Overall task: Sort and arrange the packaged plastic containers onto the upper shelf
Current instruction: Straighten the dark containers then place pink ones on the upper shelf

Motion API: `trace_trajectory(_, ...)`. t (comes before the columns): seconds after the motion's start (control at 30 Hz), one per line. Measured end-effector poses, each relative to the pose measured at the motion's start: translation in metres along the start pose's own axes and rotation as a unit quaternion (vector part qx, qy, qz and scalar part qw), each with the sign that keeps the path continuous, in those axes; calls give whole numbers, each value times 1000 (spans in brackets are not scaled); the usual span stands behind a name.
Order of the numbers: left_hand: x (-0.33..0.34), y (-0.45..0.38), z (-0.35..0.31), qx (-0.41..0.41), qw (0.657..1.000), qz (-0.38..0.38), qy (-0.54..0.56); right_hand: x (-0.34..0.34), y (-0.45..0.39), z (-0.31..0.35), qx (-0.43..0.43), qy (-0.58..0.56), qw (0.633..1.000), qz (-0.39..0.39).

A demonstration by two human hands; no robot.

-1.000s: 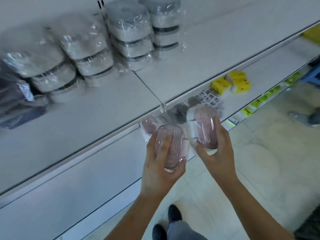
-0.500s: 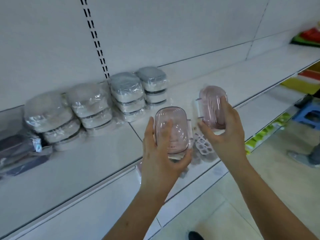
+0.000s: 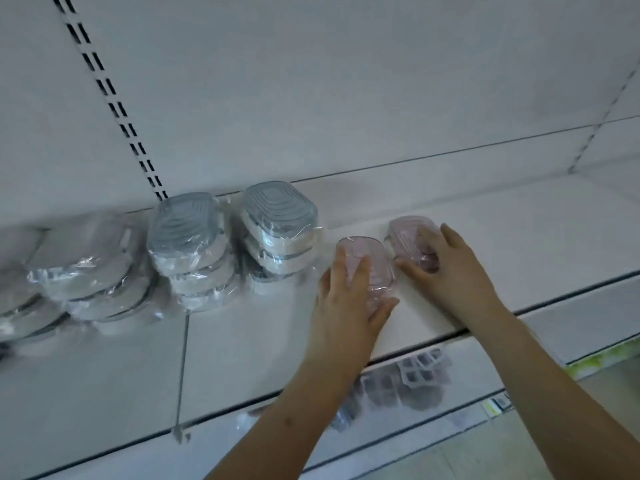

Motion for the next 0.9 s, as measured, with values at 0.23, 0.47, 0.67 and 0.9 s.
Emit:
trace_trajectory(0.23, 7, -31, -14, 5, 987, -14, -158, -11, -16, -17, -40, -64, 993, 86)
trace_trajectory(0.47, -34, -44, 18, -22, 967, -102, -234, 7, -24, 15, -104, -69, 985, 118)
trace_trajectory(0.67, -29, -37, 26, -1, 964, -107, -245, 22, -33, 40, -105, -42, 989, 98)
trace_trajectory(0.9, -12, -28, 18, 26, 981, -78, -175, 24, -50, 39, -160, 45, 985, 52)
Point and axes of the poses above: each hand's wrist, its own y-axis away from the middle knuckle, its own x-axis out of the palm, z = x × y, the point moved 1 cm from there along -y, towards the middle knuckle, and after that the axes turned 11 degrees about -x, right-handed, at the moved point
